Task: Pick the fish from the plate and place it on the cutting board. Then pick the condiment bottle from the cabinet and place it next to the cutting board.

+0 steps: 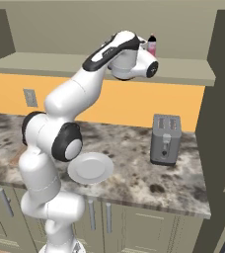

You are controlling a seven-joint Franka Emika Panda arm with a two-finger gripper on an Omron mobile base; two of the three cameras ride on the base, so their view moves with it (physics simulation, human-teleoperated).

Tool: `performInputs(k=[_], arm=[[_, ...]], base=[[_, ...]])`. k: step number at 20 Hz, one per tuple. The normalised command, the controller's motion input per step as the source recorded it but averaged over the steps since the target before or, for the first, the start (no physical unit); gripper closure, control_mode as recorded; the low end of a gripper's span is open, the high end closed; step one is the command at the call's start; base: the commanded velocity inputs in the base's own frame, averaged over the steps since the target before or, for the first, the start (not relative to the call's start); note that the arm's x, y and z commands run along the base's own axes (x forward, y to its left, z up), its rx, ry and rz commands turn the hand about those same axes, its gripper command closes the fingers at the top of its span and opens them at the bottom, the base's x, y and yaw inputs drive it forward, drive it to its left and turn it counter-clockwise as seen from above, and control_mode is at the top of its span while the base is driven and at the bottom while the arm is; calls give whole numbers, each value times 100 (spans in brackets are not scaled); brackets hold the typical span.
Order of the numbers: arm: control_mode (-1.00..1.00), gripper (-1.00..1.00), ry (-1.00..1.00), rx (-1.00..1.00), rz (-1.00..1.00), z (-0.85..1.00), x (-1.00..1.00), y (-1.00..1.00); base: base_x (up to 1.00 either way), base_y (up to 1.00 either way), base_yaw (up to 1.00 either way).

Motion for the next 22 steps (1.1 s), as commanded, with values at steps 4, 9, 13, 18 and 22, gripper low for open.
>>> performInputs(k=[4,9,13,18,22], arm=[[-100,-100,0,0,0,0,1,0],[-100,-100,0,0,0,0,0,0],[-100,-100,0,0,0,0,0,7],[-100,-100,0,0,0,0,0,18],[-100,-100,2,0,0,0,2,5]], base=[[0,0,0],[0,0,0],[0,0,0],[0,0,0],[0,0,0]])
